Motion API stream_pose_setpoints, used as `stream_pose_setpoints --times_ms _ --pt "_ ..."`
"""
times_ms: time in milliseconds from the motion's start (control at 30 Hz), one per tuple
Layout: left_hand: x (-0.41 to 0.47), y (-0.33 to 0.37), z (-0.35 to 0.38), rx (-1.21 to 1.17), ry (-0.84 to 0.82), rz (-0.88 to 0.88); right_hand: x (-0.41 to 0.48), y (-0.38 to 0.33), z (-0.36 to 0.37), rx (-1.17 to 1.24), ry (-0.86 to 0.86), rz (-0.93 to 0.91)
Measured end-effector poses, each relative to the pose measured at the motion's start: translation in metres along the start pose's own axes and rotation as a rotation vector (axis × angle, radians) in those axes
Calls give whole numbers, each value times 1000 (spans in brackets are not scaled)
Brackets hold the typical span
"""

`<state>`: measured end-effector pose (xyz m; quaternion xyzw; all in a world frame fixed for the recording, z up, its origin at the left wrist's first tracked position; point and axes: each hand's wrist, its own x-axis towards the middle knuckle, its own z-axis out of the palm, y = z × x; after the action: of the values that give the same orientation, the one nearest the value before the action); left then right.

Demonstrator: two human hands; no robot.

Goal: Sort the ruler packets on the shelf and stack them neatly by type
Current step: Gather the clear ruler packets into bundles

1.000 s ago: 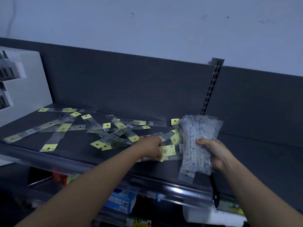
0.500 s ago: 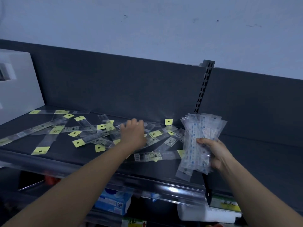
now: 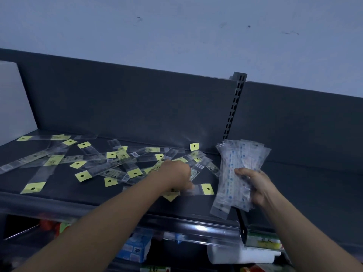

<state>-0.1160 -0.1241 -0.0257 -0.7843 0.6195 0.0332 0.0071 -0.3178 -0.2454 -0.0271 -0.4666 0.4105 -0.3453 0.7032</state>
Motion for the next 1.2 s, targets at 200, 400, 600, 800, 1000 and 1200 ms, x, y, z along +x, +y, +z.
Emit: stream_pose_setpoints --times_ms 200,400,600,800,1000,1200 --pt "7 30 -2 -734 54 -33 -9 -1 5 -1 -38 -31" --pt "19 84 -4 -1435 -144 -33 -17 -6 2 58 -55 -107" --pt "34 123 -12 -1611 -107 -6 -24 -23 -31 138 -17 -54" --pt "58 173 -13 -1647 -143 -84 -25 -39 -91 66 45 -115" --pt "85 251 -11 -1624 -152 -90 -12 -57 -183 12 133 -152" --pt "112 334 -8 -1565 -150 -143 -6 -80 -270 -73 154 -101"
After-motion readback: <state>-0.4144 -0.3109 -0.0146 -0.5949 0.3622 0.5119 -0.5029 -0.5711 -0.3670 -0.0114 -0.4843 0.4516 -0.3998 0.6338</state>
